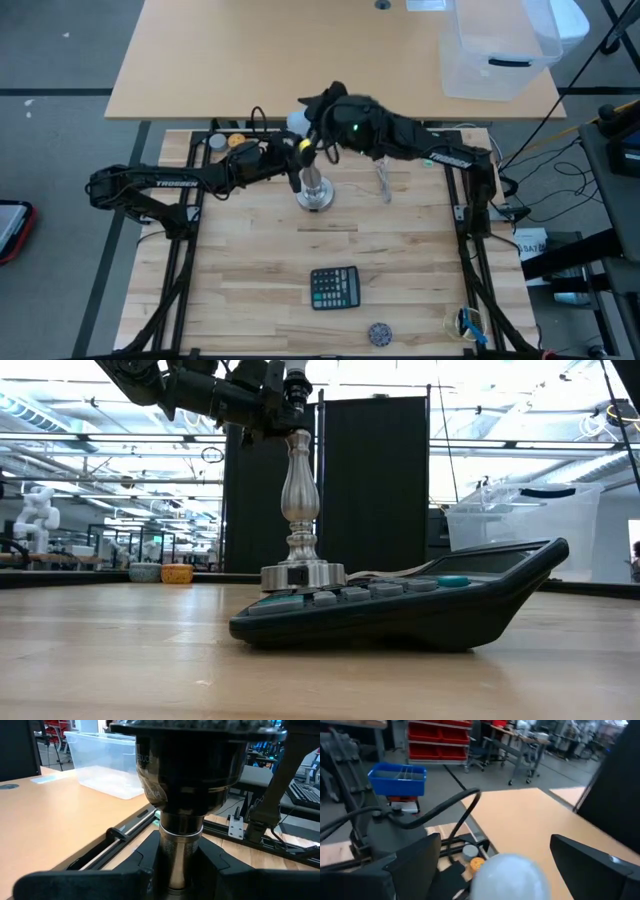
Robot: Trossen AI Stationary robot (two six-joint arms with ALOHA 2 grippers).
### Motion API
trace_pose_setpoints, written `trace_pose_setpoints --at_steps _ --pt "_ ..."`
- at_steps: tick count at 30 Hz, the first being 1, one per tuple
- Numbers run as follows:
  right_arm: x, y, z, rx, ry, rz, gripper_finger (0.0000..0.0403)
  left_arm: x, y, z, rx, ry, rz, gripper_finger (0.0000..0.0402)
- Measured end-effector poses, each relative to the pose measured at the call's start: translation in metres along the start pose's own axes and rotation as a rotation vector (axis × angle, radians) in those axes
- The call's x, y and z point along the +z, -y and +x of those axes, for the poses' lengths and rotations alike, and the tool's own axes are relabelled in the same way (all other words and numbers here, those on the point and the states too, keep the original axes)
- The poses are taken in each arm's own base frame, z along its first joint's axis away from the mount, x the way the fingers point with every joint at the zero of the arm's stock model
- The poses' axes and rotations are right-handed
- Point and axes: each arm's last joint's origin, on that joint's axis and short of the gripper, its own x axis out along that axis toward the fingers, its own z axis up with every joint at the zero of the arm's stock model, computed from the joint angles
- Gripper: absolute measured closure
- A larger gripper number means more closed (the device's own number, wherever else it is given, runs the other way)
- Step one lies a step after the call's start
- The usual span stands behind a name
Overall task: Screw lightbulb
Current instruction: Insert the light bulb into the lamp
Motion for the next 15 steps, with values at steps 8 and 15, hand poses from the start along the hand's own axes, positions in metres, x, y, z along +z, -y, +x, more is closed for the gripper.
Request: trace_pose_setpoints --at_steps 8,15 --pt "-0.004 0.046 0.013 0.207 -0.017 -0.017 0.0032 0.0 0.0 0.0 -0.005 0.0 0.001 0.0328" --pt "-0.008 0.083 0.02 0.554 0.009 0.013 0.0032 0.0 0.0 0.0 -0.011 -0.001 0.001 0.0328"
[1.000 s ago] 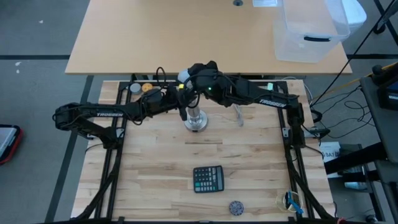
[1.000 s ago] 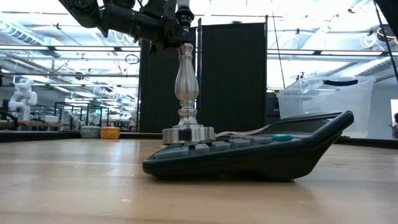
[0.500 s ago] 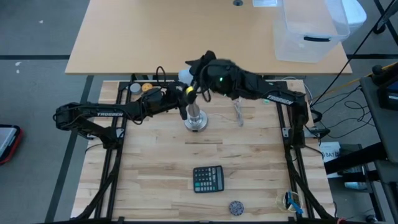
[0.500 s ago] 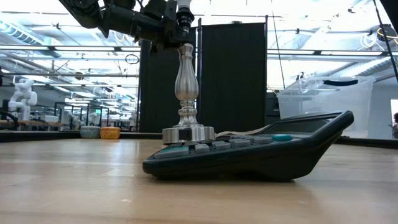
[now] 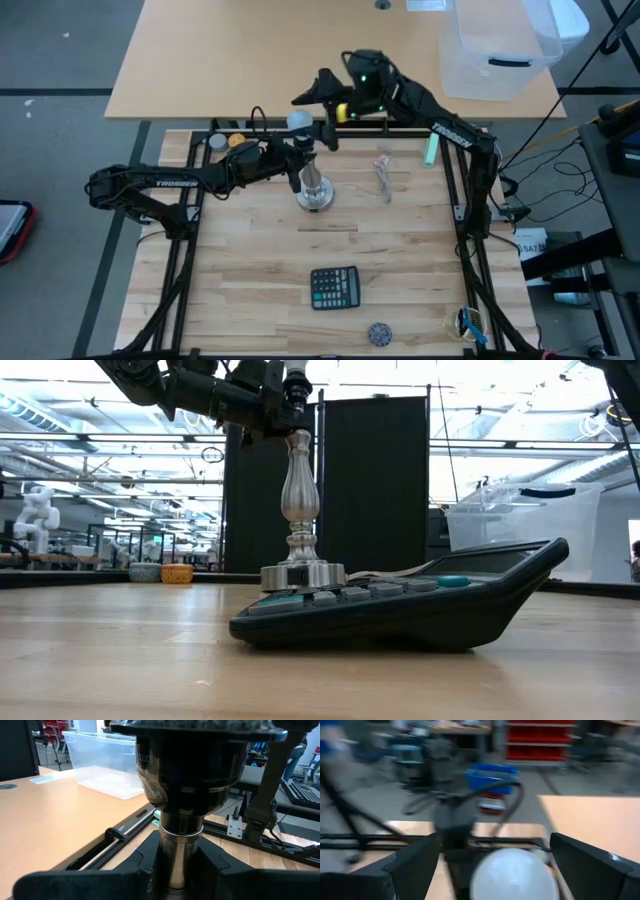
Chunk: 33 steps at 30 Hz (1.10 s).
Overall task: Screw lightbulb
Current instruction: Insert the light bulb into the lamp
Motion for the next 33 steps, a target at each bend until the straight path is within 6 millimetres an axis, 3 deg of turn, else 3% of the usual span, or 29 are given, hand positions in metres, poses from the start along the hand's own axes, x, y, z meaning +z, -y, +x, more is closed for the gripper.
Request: trace_pose_setpoints --at_steps 4,12,28,33 --pt "-0.001 0.015 -0.008 0.124 0.025 -0.006 0.0032 0.0 0.0 0.0 -0.001 0.0 0.0 0.0328" --pt "-0.006 0.033 -0.015 0.185 0.026 -0.019 0.0032 0.0 0.0 0.0 -0.003 0.0 0.0 0.0328" --pt "-0.028 0.042 0.011 0.237 -0.025 -0.043 0.0033 0.0 0.0 0.0 -0.004 0.0 -0.011 0.0328" --pt "-0.028 0.041 0.017 0.177 -0.025 -0.042 0.006 0.0 0.0 0.0 -0.004 -0.001 -0.019 0.0328"
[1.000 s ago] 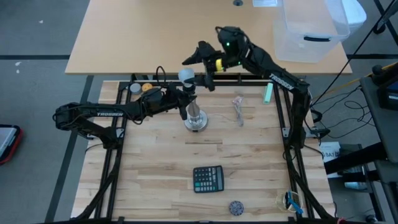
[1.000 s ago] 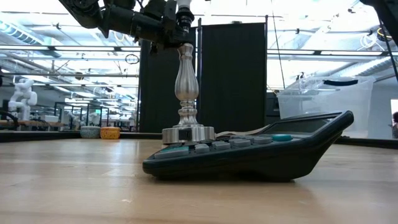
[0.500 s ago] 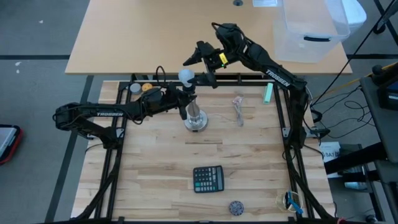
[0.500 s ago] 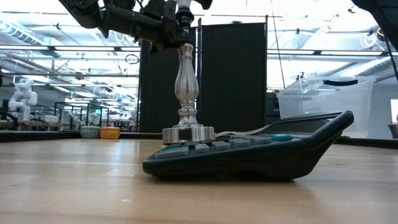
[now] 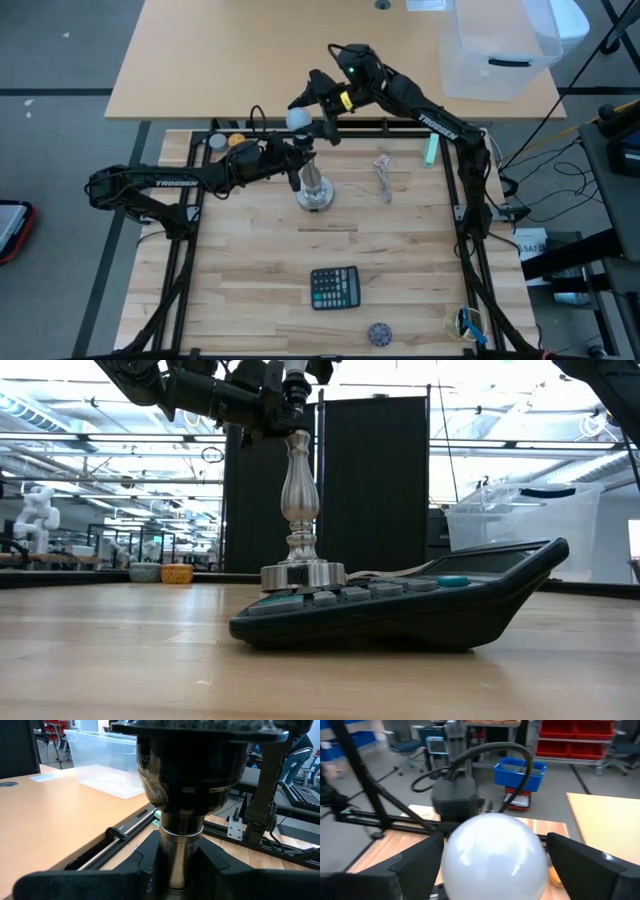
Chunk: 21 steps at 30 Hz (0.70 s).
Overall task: Screw lightbulb
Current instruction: Insert the light bulb into the lamp
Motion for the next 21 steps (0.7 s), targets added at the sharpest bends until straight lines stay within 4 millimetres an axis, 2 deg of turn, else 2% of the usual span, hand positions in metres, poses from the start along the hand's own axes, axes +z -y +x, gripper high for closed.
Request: trace_pose_setpoints --at_steps 7,14,21 --pt "0.002 -0.006 0.006 -0.08 -0.015 0.023 0.0138 0.0 -0.001 0.0 0.002 0.0 -0.007 0.0328" --pt "0.005 -0.019 0.015 -0.197 -0.036 0.074 0.0139 0.001 -0.005 0.0 0.013 0.0 -0.014 0.0328" --pt "0.008 -0.039 0.028 -0.363 -0.061 0.138 0.0132 0.0 -0.007 0.0 0.015 -0.001 -0.015 0.0328"
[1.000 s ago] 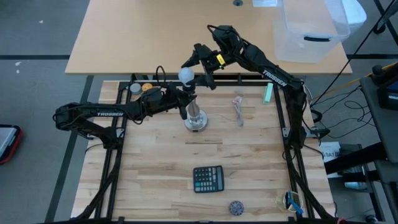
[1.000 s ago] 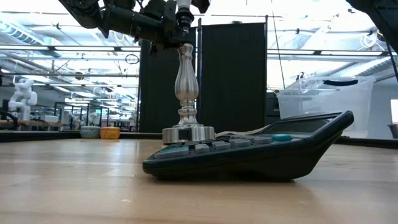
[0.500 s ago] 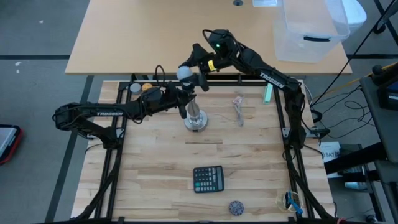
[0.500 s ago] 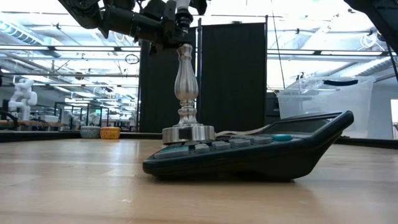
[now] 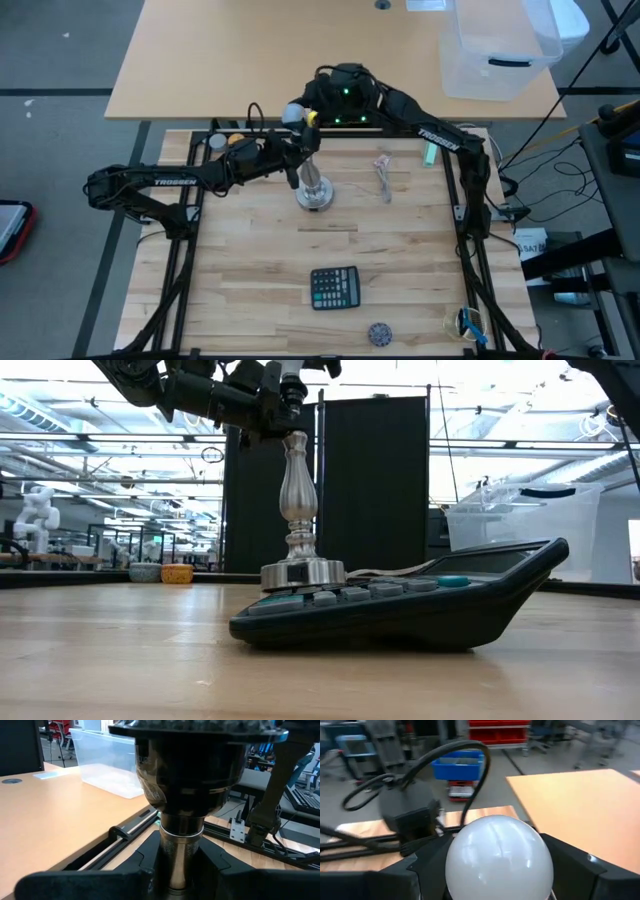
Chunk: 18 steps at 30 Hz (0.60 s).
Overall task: Screw lightbulb
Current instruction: Insert the light bulb into the lamp
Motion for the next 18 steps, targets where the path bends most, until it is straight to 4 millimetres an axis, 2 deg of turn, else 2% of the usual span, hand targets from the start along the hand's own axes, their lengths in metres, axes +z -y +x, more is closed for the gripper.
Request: trace_pose_setpoints --at_steps 13,18 --pt "-0.001 -0.063 0.006 -0.451 0.046 0.122 0.0127 0.0 0.0 0.0 0.001 0.0 0.009 0.0328" --pt "-0.004 -0.078 0.004 -0.561 0.074 0.194 0.0126 0.0 0.0 0.0 -0.001 0.001 0.013 0.0328"
